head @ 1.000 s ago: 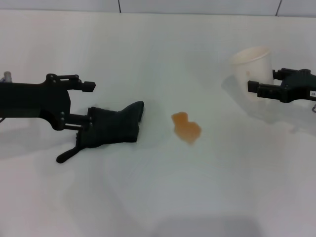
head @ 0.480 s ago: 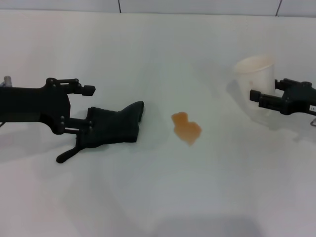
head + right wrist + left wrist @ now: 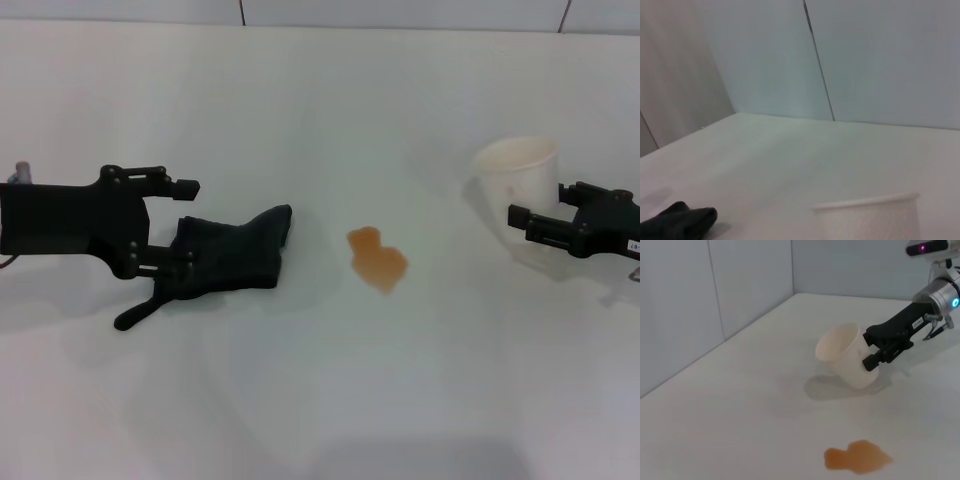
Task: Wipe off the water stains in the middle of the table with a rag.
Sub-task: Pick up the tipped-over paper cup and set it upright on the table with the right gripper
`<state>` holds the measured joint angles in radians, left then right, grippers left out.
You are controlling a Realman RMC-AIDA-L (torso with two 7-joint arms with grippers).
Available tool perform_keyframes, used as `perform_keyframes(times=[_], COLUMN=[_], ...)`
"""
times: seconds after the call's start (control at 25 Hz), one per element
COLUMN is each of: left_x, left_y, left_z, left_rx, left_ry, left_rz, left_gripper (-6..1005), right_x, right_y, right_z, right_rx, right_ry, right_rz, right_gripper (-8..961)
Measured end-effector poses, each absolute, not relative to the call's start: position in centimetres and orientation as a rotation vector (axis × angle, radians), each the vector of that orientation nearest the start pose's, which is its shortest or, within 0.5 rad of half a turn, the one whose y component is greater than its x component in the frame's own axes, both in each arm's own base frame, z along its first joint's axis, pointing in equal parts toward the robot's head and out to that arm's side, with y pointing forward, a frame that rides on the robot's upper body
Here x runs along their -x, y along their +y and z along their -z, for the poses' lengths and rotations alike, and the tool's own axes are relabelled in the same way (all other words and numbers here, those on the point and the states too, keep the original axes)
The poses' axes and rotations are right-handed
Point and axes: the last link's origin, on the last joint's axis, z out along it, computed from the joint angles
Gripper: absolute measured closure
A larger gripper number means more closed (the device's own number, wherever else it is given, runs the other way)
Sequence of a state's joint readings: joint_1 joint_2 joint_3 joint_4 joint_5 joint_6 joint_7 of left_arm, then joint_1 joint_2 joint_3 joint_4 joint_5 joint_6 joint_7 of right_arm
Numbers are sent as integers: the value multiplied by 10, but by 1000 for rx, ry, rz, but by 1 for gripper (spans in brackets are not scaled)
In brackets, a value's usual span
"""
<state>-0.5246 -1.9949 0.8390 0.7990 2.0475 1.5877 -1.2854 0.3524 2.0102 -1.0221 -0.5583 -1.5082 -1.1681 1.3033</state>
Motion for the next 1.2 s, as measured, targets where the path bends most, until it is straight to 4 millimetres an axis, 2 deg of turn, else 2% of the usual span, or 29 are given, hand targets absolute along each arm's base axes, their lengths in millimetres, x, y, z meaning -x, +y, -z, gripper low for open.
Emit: perform_keyframes(times=[0.56,1.2], left_x=[263,264], left_y=[339,338], left_z=[-32,-31], left_rx=[2859,2858], left_ry=[-235,-236], left_rz=[386,386], left_gripper=[166,167], right_x=[-329,-336], right_y=[315,309], right_z=[-1,4], right_rx=[2314,2306], right_ry=[814,848], right_rz=[-706,-691], right_gripper=[225,223])
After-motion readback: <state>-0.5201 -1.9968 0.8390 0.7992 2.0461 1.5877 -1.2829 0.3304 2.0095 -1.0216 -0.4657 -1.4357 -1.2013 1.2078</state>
